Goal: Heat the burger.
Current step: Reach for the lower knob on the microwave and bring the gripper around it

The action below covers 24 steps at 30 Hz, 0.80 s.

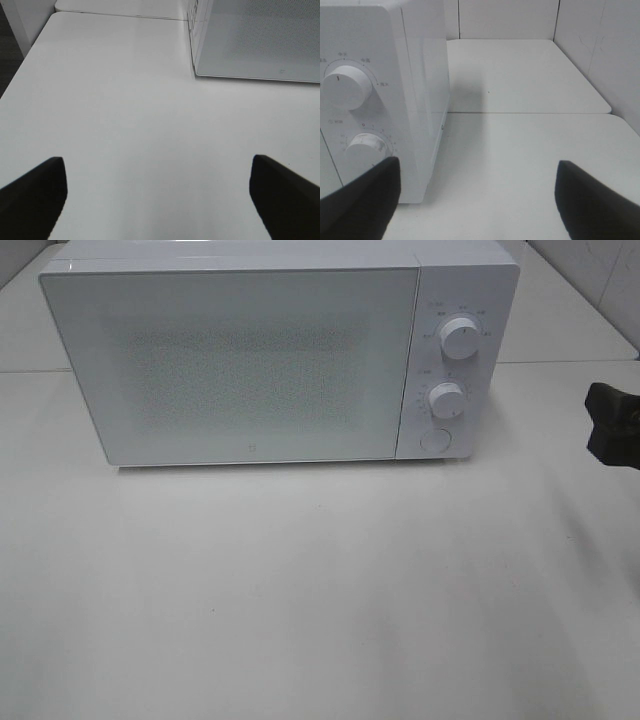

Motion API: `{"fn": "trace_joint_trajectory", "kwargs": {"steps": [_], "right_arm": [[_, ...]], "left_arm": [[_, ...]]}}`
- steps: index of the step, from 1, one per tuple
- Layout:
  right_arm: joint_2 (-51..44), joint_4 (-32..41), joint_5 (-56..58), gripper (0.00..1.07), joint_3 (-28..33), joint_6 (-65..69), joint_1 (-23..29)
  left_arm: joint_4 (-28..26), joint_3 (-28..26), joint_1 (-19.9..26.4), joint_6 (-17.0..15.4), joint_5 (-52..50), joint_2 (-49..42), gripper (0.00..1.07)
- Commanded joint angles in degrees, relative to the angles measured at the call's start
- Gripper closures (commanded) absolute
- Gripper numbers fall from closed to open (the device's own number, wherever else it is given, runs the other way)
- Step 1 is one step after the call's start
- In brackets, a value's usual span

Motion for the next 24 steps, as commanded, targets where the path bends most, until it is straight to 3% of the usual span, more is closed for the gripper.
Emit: {"fn": "trace_joint_trajectory", "kwargs": {"steps": [1,10,24], "right_arm": [[3.32,6.53,-4.7,0.31,0.11,-7.79,5.61],[7.1,21.31,-12.89,0.31,0.0,-16.62,16.33],[7.62,28.48,-14.9,0.31,-3.32,-17.48,23.78]], "left_arm": [[-0.52,0.0,0.17,0.17,-0.97,-0.63,0.16],[-0.52,0.0,0.17,0.17,-0.97,-0.63,0.16],[-0.52,0.0,0.17,0.17,-0.97,-0.63,0.16]]}}
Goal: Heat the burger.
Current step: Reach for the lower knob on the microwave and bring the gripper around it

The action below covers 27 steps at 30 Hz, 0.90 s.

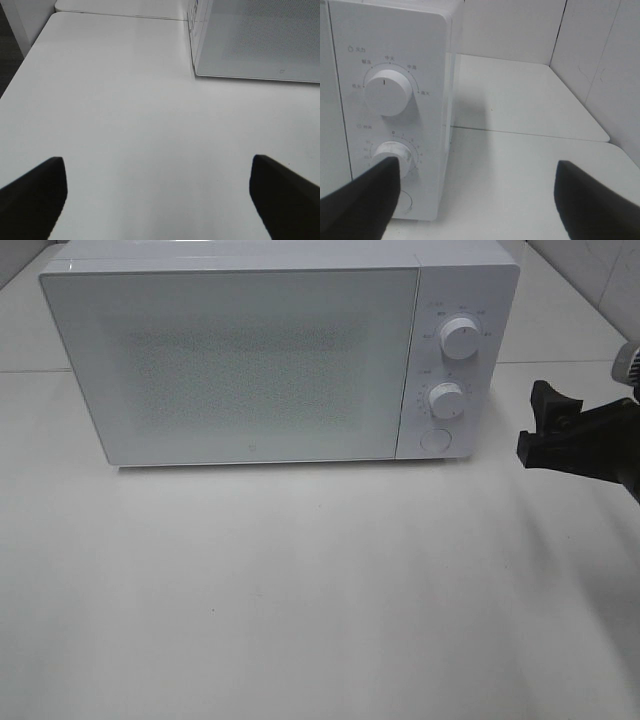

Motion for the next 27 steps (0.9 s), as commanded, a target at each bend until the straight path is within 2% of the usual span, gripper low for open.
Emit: {"fn": "trace_joint_trajectory", "kwargs": {"steps": [1,8,14,23,27], "right_arm": [[-0.17,0.52,-0.97,0.31,-1.6,-0.4,0.52],[1.09,0.8,-0.63,0.31,-3.61,-0.34,1.03],[8.82,1.6,-2.29,0.31,-7.22,0.06,3.61],[15.76,1.66,-2.01,0.31,-12.55,1.55,3.67],[18.85,6.65,-2.23,0.31,-15.41,1.43,6.88]], "left_arm": [[-0.52,0.0,0.17,0.17,-0.97,-0.63,0.16],[-0.52,0.0,0.17,0.17,-0.97,-0.63,0.16],[-0.52,0.0,0.17,0.17,-0.97,-0.63,0.16],[-0.52,0.0,0.17,0.17,-0.97,-0.63,0.16],[-0.52,0.0,0.17,0.17,-0.97,-0.63,0.16]]}}
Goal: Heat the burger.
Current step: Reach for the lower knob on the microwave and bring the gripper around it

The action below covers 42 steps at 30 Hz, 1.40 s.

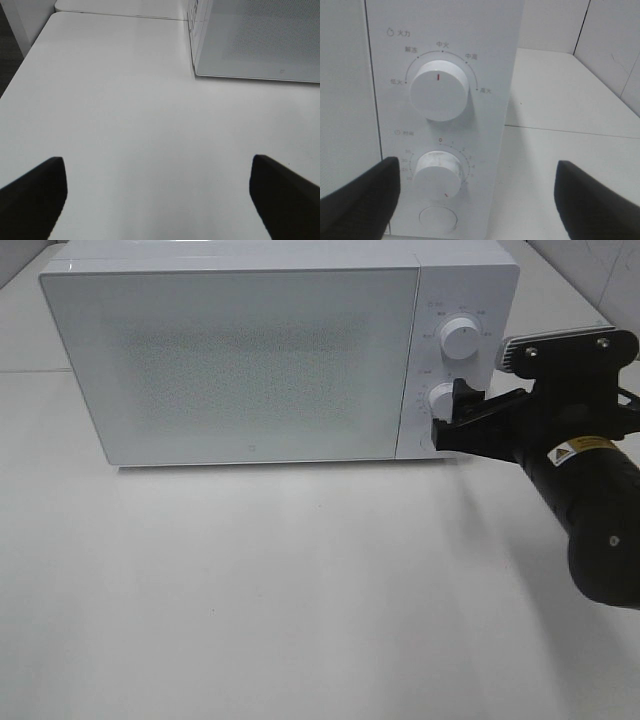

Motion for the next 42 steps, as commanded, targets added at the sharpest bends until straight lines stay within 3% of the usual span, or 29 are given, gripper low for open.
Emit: {"fn": "trace_joint_trajectory", "kwargs": {"steps": [1,5,23,42], "right_arm": [[1.49,2.58,-1.2,0.31,-1.78,0.23,1.72],[5.16,5.1,-1.38,0.31,-4.81,0.17,3.67],[11.86,5.04,-2.35,0.31,-10.89,-0.11,3.61],[17.36,2.92,1.32,0.31,-17.7,-0.34,-0.11]], "left_arm": [[-0.52,0.0,0.17,0.17,-0.97,-0.63,0.16],[-0.52,0.0,0.17,0.17,-0.97,-0.63,0.16],[-0.52,0.0,0.17,0.17,-0.97,-0.63,0.16],[-0.46,0.0,0.17,0.17,-0.97,-0.63,0.16]]}}
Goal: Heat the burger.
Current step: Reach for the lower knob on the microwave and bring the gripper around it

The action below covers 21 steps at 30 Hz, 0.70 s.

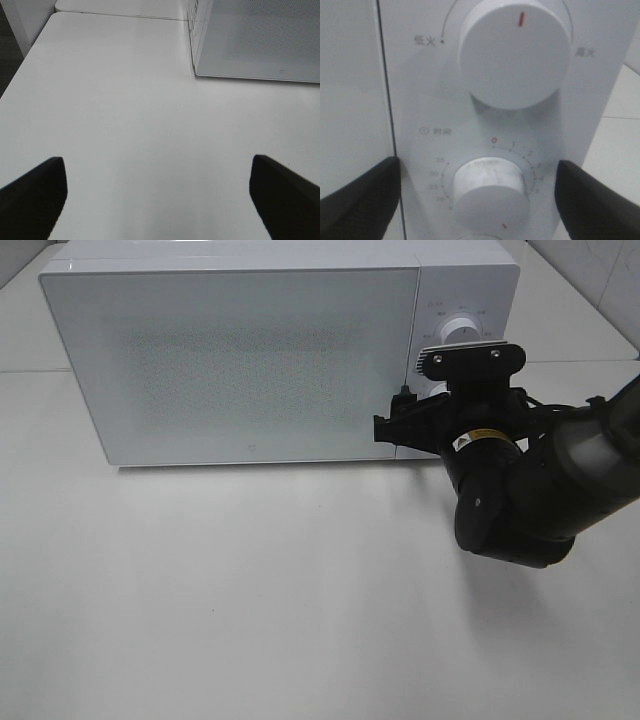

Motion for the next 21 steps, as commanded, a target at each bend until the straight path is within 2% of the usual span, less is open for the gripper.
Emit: {"fn": "trace_joint_trajectory", "kwargs": {"steps": [1,8,13,15,18,19,20,21], "right_arm": [[0.34,-0.92,0.23,0.31,-1.09,-0.23,-0.8],[0.34,-1.6,0.11,0.32,-1.09,-0.17,-1.43],[0.34,-1.78,0.0,0.39,-1.09,-0.17,-1.43],[0.34,-1.78,0.0,0.57,-1.09,-0.17,-1.43],[0.34,-1.78,0.0,0.62,-1.09,-0.06,-1.43],[0.34,-1.78,0.4,0.73,-1.09,-0.06,-1.43],[0.34,-1.78,0.57,0.79,-1.09,-0.06,-1.43],[0.34,-1.78,0.57,0.79,-1.09,-0.06,-1.43]], "left_arm": [[-0.46,0.0,0.17,0.17,-0.97,-0.63,0.16],[-0.46,0.0,0.17,0.17,-0.97,-0.63,0.16],[-0.46,0.0,0.17,0.17,-0.97,-0.63,0.16],[-0.46,0.0,0.17,0.17,-0.97,-0.63,0.16],[-0.46,0.0,0.17,0.17,-0.97,-0.63,0.16],[-0.46,0.0,0.17,0.17,-0.97,-0.63,0.16],[-0.46,0.0,0.17,0.17,-0.97,-0.63,0.16],[-0.46,0.0,0.17,0.17,-0.97,-0.63,0.16]]}}
